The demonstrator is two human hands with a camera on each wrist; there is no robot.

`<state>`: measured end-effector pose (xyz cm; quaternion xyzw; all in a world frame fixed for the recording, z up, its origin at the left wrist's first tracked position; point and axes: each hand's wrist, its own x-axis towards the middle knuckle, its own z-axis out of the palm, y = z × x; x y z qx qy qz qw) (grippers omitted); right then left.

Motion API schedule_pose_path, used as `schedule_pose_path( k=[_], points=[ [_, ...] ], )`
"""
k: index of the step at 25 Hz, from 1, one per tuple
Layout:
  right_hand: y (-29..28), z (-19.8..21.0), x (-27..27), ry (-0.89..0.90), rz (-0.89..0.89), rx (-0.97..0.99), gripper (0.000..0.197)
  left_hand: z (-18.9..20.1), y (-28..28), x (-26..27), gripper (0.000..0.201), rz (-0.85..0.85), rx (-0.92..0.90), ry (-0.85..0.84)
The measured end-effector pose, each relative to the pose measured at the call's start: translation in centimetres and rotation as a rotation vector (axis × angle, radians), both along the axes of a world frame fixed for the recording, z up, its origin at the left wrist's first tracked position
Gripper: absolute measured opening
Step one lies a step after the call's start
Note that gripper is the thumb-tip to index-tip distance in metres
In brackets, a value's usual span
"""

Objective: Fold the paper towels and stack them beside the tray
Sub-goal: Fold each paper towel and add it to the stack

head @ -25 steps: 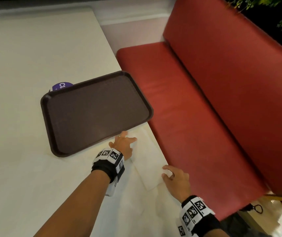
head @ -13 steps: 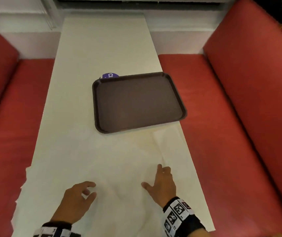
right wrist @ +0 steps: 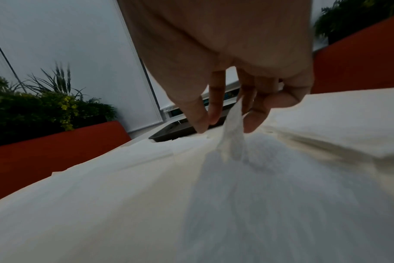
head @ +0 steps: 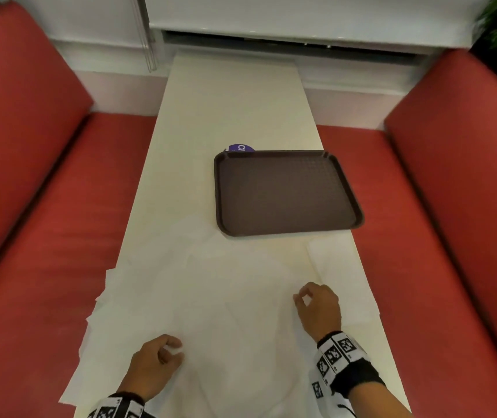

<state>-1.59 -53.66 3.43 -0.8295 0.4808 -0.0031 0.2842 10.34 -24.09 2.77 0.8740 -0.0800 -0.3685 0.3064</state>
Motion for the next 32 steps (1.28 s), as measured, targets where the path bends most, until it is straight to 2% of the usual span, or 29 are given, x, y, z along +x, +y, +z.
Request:
schedule_pose_path(
  k=[3, 6, 8, 9, 11, 13, 16, 18, 19, 21, 22, 23, 25, 28, 31, 32],
  points=[
    [-0.7, 0.5, 0.6, 0.214, 0.069, 0.000, 0.010, -0.1, 0.1, 0.2, 0.010, 0.005, -0.005, 0.017],
    [-0.8, 1.4, 1.0, 0.166, 0.110, -0.049, 0.030, -0.2, 0.1, 0.3, 0.010, 0.002, -0.016, 0.006],
    [-0.8, 3.6, 1.5, 0.119, 0.142, -0.170, 0.028, -0.1, 0.1, 0.4, 0.009, -0.003, -0.019, -0.003],
    [-0.9, 5.1, 1.8, 0.064, 0.157, -0.213, 0.026, -0.1, 0.1, 0.4, 0.009, -0.009, -0.012, -0.009],
    [-1.3, 8.9, 2.2, -0.200, 0.186, -0.188, 0.017, 0.2, -0.1, 0.4, 0.010, -0.031, 0.008, -0.001],
    [-1.8, 13.0, 2.2, -0.500, 0.222, -0.065, 0.006, 0.9, -0.4, 0.5, 0.011, -0.060, 0.039, 0.039],
    [-2.5, 18.1, 2.5, -0.775, 0.235, 0.123, 0.011, 3.5, -1.9, 1.5, 0.015, -0.151, 0.072, 0.040],
    [-2.8, 20.1, 2.7, -0.923, 0.186, 0.273, 0.011, 5.8, -3.9, 2.2, 0.028, -0.182, -0.098, 0.042],
    [-3.0, 20.8, 2.7, -0.977, 0.145, 0.376, 0.010, 7.1, -5.3, 2.4, 0.044, -0.176, -0.255, 0.098],
    [-3.1, 21.4, 2.6, -1.038, 0.047, 0.556, 0.012, 9.6, -8.6, 2.0, 0.083, -0.139, -0.609, 0.309],
    [-3.0, 21.4, 2.4, -1.050, 0.009, 0.615, 0.015, 10.4, -10.3, 1.8, 0.094, -0.100, -0.752, 0.392],
    [-2.9, 21.3, 2.2, -1.055, -0.020, 0.664, 0.018, 11.2, -11.9, 1.8, 0.097, -0.047, -0.876, 0.459],
    [-2.7, 20.8, 1.5, -1.070, -0.060, 0.742, 0.022, 12.6, -14.4, 2.2, 0.088, 0.078, -1.033, 0.508],
    [-2.8, 19.7, 0.0, -1.095, -0.114, 0.856, 0.024, 13.9, -16.3, 3.0, 0.064, 0.201, -1.075, 0.421],
    [-2.9, 18.4, -1.5, -1.063, -0.150, 0.900, 0.019, 14.3, -17.4, 2.9, 0.076, 0.229, -1.123, 0.526],
    [-3.1, 17.9, -2.0, -1.055, -0.156, 0.898, 0.017, 14.3, -17.7, 2.8, 0.075, 0.224, -1.136, 0.554]
  ],
)
